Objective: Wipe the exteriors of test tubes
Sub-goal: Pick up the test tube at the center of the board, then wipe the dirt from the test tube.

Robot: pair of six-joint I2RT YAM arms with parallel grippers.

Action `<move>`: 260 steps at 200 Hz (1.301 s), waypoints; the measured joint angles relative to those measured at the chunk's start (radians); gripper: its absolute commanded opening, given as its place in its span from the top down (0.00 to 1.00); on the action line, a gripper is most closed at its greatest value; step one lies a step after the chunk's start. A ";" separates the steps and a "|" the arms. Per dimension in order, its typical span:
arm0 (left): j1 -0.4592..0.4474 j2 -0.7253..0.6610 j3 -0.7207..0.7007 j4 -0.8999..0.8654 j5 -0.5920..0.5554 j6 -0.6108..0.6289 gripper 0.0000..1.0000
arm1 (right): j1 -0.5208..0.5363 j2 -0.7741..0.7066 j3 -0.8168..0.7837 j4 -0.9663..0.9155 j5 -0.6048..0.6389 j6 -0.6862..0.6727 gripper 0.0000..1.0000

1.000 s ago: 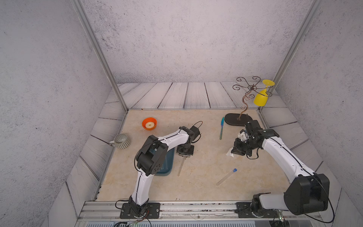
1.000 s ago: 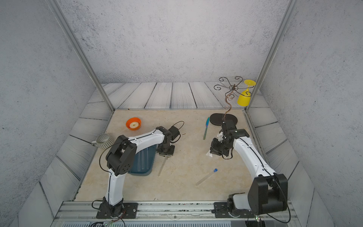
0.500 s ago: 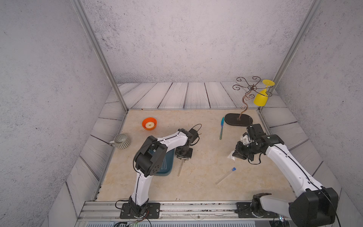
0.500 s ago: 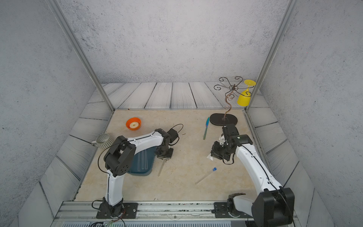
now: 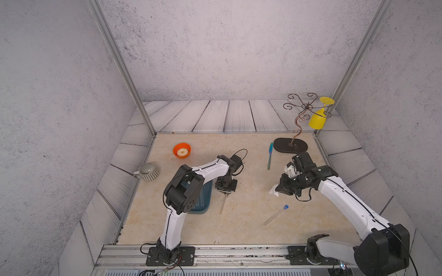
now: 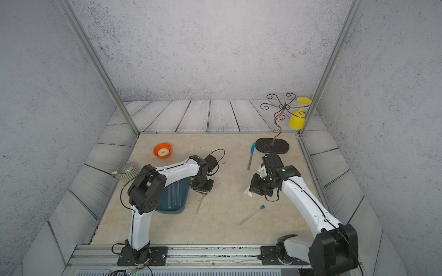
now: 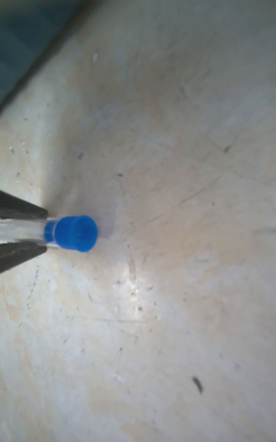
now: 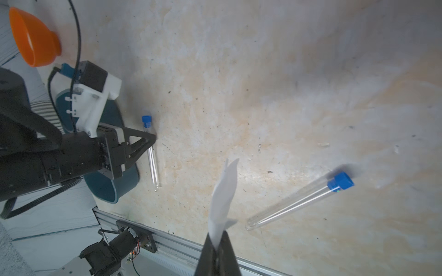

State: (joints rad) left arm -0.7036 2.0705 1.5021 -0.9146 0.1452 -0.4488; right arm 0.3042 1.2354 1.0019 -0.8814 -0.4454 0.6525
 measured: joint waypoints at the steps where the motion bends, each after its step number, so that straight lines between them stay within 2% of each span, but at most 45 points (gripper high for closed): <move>1: 0.000 0.000 0.000 0.000 0.001 0.000 0.84 | 0.001 0.000 0.000 0.002 -0.001 0.000 0.94; 27: 0.020 -0.026 0.004 -0.005 0.054 -0.007 0.84 | 0.077 0.046 -0.001 0.068 -0.049 -0.002 0.94; 58: 0.065 -0.118 0.012 -0.016 0.124 -0.039 0.84 | 0.192 0.117 0.034 0.138 -0.103 -0.011 0.94; 139: 0.135 -0.286 0.061 -0.021 0.285 -0.167 0.84 | 0.429 0.291 0.272 0.332 -0.176 -0.005 0.94; 174: 0.142 -0.319 0.061 -0.024 0.317 -0.203 0.84 | 0.465 0.322 0.319 0.358 -0.183 -0.010 0.94; 260: 0.176 -0.403 0.058 -0.051 0.345 -0.210 0.84 | 0.462 0.320 0.246 0.338 -0.132 -0.014 0.94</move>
State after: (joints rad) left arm -0.5274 1.6672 1.5604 -0.9653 0.4900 -0.6586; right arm 0.7662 1.5555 1.2480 -0.5434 -0.5774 0.6388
